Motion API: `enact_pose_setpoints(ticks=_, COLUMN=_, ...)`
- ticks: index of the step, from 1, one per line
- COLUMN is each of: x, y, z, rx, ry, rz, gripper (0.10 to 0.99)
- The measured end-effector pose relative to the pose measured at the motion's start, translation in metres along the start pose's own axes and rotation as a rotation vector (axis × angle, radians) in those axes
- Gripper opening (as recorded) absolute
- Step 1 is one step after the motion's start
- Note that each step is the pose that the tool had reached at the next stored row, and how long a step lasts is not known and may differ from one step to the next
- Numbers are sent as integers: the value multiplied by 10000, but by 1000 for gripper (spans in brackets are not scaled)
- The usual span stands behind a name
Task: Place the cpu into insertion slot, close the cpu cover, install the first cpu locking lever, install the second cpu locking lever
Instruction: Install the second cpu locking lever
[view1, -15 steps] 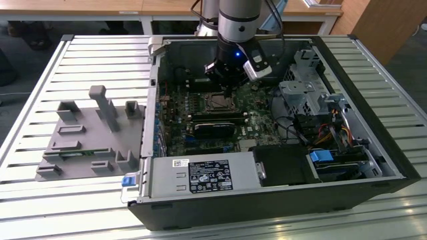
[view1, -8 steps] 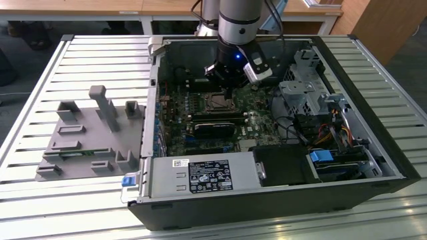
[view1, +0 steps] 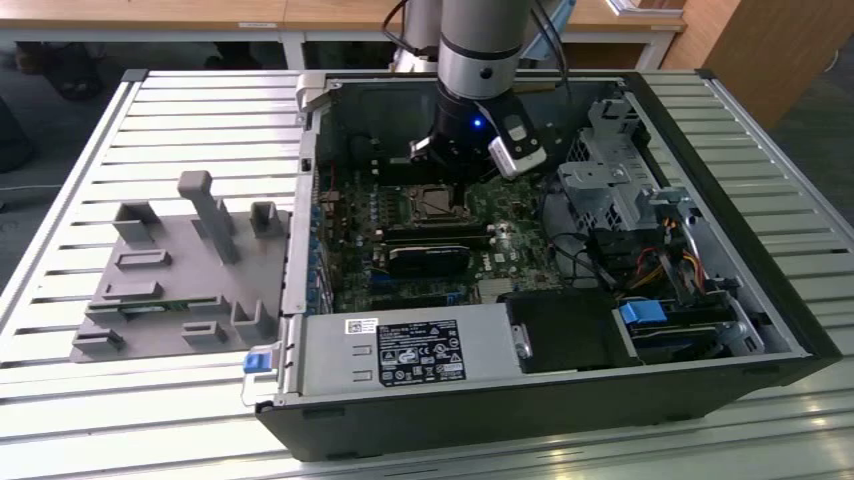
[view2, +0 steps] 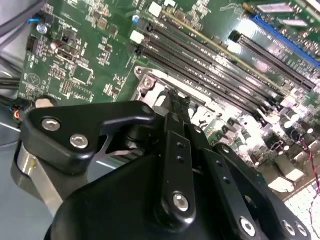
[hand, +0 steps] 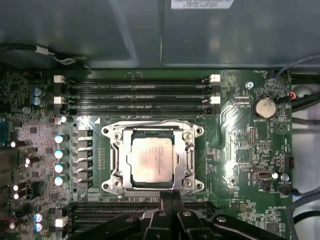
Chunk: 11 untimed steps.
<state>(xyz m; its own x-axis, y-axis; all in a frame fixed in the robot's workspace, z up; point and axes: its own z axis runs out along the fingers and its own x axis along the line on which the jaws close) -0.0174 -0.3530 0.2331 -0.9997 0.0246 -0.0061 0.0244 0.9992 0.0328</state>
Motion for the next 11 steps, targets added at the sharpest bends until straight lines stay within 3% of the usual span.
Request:
enact_pose_setpoints(ticks=6, x=31, y=-76, z=1, rx=-18, ry=1, rz=-5, gripper=106)
enact_pose_setpoints(ticks=11, x=179, y=-99, z=4, rx=-35, ry=1, rz=-5, gripper=106)
